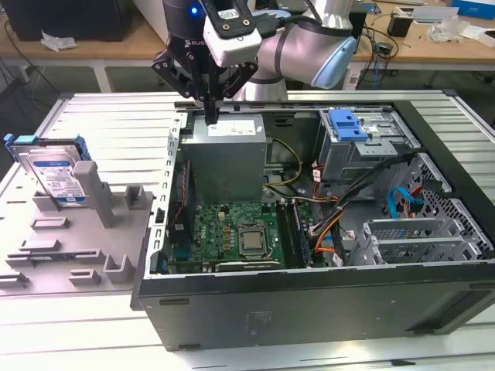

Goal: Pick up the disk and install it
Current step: 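Reach for the disk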

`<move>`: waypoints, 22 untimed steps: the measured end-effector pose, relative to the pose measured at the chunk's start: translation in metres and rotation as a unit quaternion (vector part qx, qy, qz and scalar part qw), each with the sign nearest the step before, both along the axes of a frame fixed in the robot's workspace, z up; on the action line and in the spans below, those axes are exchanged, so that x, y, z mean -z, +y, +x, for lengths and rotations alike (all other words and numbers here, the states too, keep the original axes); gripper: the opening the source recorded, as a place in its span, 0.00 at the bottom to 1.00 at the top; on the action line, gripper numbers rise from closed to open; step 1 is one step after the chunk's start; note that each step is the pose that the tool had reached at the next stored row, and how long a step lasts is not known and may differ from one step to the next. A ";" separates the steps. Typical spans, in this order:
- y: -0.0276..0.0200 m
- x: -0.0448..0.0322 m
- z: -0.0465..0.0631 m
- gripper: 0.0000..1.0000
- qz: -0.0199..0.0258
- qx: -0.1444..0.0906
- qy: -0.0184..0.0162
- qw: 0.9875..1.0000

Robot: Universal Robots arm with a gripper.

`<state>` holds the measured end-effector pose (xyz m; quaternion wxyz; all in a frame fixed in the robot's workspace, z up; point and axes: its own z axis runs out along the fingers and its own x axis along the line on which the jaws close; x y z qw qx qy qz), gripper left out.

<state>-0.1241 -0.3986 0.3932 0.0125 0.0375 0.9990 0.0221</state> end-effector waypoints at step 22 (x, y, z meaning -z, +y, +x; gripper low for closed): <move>0.0261 0.0026 -0.102 0.11 0.000 0.000 0.000 1.000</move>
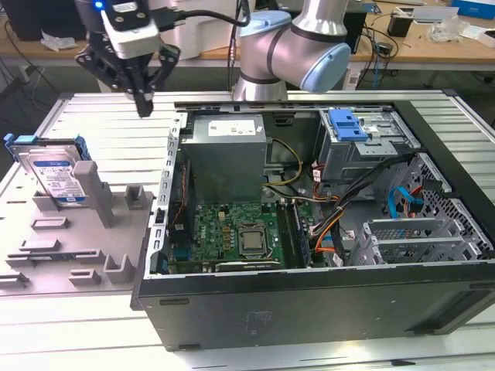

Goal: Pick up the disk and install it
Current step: 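Reach for the disk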

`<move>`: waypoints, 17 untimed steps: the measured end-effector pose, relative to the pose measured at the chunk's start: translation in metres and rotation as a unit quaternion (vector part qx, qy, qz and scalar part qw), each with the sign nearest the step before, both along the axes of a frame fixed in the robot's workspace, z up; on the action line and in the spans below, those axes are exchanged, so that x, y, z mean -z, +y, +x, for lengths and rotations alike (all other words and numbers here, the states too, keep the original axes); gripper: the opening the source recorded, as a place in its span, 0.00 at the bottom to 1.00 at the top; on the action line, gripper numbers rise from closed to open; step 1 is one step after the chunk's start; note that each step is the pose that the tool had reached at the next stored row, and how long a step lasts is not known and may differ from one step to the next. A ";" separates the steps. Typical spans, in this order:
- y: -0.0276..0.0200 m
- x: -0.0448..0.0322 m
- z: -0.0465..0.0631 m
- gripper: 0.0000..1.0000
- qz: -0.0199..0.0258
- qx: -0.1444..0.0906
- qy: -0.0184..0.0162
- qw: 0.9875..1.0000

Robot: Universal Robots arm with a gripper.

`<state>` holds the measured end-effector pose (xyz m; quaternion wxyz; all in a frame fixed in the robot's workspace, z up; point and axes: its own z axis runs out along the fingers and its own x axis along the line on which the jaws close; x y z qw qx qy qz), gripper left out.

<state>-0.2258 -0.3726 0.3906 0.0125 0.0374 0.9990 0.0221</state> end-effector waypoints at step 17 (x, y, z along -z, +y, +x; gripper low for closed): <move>0.0144 0.0034 -0.085 0.11 0.000 0.000 0.000 1.000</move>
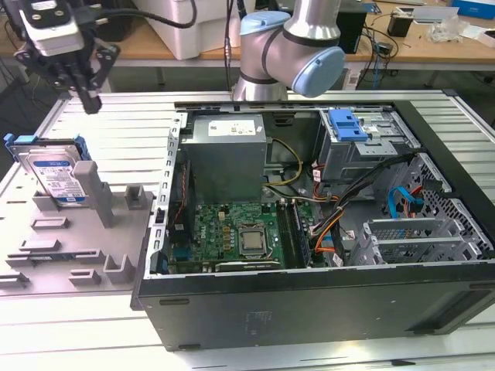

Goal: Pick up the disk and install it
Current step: 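Reach for the disk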

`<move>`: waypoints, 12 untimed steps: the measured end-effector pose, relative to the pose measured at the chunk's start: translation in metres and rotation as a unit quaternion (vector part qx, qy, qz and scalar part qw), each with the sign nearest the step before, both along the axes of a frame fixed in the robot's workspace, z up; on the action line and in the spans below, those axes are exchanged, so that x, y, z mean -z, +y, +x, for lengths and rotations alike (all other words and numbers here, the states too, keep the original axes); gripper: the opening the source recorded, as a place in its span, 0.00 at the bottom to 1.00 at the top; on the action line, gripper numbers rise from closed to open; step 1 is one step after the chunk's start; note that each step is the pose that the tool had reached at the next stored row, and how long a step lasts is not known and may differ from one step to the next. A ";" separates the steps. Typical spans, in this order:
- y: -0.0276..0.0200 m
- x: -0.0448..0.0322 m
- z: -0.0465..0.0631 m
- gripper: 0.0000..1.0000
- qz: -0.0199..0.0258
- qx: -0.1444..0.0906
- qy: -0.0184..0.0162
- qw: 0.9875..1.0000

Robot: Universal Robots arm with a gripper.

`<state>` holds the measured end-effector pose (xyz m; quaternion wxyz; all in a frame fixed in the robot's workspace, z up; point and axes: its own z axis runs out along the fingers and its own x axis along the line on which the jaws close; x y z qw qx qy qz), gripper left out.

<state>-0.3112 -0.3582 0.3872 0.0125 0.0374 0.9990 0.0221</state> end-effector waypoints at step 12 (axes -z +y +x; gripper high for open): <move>0.0103 0.0034 -0.066 0.11 0.000 0.000 0.000 1.000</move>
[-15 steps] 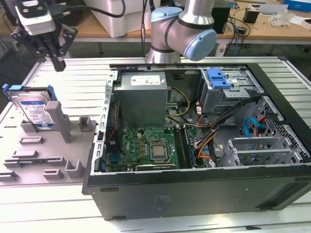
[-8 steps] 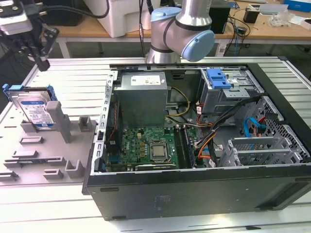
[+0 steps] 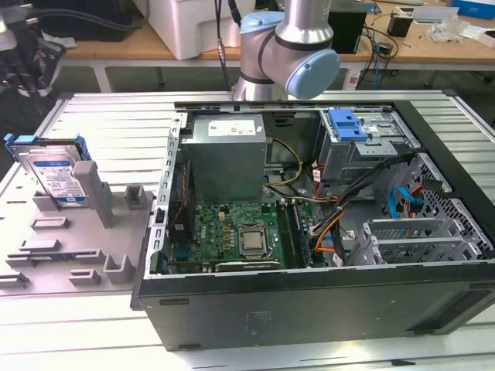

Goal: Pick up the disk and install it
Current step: 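Reach for the disk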

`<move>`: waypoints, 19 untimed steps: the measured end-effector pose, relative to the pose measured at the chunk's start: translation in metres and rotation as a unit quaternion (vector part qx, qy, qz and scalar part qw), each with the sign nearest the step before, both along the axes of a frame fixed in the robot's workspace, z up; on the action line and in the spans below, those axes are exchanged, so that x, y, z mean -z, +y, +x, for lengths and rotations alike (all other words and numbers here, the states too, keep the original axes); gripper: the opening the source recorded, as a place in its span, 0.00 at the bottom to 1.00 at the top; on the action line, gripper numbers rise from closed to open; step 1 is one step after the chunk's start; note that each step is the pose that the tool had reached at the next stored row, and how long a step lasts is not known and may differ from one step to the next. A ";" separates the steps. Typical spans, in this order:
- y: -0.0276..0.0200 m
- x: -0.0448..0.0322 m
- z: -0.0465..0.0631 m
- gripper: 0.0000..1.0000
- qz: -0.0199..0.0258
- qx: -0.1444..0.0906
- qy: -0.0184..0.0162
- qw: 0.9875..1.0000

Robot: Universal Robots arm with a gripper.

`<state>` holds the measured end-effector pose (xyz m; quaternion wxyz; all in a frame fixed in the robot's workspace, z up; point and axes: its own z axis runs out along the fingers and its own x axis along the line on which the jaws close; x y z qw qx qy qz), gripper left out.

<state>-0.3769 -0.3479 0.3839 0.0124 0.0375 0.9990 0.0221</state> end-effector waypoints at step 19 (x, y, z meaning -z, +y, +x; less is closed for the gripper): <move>0.0067 0.0020 -0.039 0.11 0.000 -0.001 0.001 1.000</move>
